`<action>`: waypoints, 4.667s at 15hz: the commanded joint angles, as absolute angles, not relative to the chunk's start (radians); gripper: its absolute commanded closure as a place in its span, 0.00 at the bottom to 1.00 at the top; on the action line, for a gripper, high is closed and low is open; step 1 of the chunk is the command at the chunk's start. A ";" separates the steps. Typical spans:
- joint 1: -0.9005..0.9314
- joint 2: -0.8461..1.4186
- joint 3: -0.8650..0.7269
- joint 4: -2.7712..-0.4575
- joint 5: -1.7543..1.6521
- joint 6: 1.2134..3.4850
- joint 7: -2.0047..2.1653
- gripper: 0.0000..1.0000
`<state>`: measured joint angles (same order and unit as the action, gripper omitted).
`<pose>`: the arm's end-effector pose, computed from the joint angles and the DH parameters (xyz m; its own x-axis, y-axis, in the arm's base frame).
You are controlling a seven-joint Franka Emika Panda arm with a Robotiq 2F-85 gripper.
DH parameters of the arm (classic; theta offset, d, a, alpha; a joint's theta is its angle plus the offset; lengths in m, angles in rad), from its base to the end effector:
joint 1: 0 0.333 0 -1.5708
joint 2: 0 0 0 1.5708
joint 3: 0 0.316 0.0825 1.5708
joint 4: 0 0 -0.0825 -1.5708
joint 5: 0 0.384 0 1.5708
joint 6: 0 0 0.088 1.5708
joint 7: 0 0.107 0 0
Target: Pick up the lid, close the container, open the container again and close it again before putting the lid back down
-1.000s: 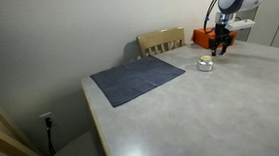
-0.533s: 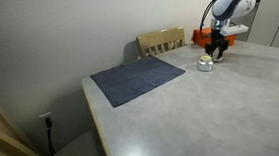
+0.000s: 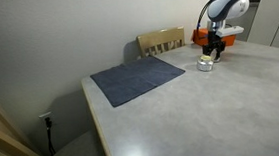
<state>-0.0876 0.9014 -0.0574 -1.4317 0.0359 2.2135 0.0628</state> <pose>0.7022 -0.0944 0.1429 0.9707 -0.2104 -0.1163 -0.2088 -0.9776 0.0264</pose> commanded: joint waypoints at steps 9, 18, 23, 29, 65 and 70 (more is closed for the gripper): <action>-0.090 0.991 -0.058 -1.282 0.037 2.118 0.070 0.00; -0.055 0.918 -0.063 -1.369 0.023 2.239 0.081 0.00; -0.033 0.866 -0.075 -1.434 0.019 2.333 0.110 0.00; -0.056 0.810 -0.076 -1.517 0.044 2.367 0.140 0.00; -0.042 0.823 -0.072 -1.485 0.005 2.187 0.121 0.91; -0.041 0.808 -0.069 -1.478 0.008 2.183 0.118 0.53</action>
